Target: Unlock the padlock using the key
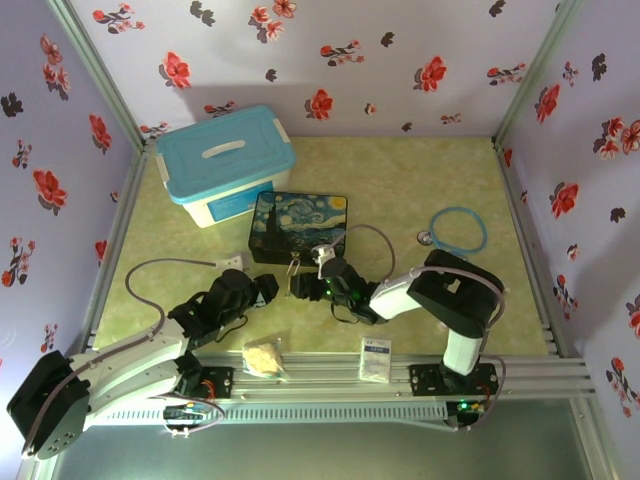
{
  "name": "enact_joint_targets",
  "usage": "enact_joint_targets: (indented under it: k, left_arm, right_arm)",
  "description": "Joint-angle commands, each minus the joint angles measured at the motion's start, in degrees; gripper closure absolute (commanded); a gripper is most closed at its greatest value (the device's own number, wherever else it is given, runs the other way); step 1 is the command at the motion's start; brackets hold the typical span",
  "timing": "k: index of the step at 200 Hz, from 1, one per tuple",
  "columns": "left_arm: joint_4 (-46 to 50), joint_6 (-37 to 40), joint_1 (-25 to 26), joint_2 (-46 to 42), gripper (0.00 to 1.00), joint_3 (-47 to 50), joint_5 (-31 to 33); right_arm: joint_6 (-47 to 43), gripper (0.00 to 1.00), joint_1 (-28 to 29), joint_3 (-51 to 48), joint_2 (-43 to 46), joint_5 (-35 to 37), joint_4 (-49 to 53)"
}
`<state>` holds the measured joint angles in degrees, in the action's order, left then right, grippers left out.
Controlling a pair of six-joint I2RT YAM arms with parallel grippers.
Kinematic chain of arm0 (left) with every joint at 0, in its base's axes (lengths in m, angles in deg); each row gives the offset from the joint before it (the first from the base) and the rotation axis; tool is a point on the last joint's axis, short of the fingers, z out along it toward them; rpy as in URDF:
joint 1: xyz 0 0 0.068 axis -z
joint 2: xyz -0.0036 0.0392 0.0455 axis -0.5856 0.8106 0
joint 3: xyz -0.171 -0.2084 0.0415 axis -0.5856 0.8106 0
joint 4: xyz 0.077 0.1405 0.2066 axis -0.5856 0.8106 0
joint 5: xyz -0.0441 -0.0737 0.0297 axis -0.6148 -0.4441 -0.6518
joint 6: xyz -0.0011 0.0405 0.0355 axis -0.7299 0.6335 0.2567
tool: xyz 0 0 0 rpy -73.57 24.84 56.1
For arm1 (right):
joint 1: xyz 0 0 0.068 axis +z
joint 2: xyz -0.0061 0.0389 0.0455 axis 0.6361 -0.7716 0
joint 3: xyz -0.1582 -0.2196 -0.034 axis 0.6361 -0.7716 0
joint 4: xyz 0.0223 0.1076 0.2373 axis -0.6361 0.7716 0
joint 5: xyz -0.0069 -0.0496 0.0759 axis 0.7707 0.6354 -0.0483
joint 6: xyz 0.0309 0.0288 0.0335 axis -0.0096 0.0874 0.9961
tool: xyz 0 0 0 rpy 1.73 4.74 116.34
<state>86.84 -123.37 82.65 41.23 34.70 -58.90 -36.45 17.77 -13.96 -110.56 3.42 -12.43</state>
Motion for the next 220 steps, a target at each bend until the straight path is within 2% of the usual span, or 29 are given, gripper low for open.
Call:
enact_joint_targets:
  k: [1,35,69,104,132,179,220]
  left_arm:
    - [-1.34,-0.53,-0.31,0.32,0.46,0.63,-0.24]
    - [-1.89,-0.39,-0.31,1.45,0.46,0.79,-0.29]
    - [-2.61,-0.78,-0.31,1.89,0.46,1.12,-0.24]
    - [-3.12,-0.96,-0.31,1.91,0.46,1.39,-0.06]
    - [-2.93,-0.88,-0.31,1.73,0.46,1.4,-0.05]
    - [-2.39,-0.21,-0.36,1.2,0.46,0.77,0.36]
    - [0.97,3.94,-0.73,1.18,0.45,-3.97,2.03]
  right_arm:
    - [-1.97,0.43,0.34,2.08,-1.37,0.14,1.27]
    - [-4.9,0.45,0.76,4.58,-2.31,0.51,7.09]
    - [-9.33,0.47,3.88,7.89,-2.46,5.62,17.57]
    - [-8.03,0.51,4.2,9.01,-4.92,6.6,19.52]
    - [-5.43,0.55,4.04,7.78,-4.83,6.03,16.19]
    - [-0.84,0.67,3.75,4.09,-5.18,4.21,10.07]
    - [3.68,0.72,1.63,-1.49,-5.48,1.01,-2.24]
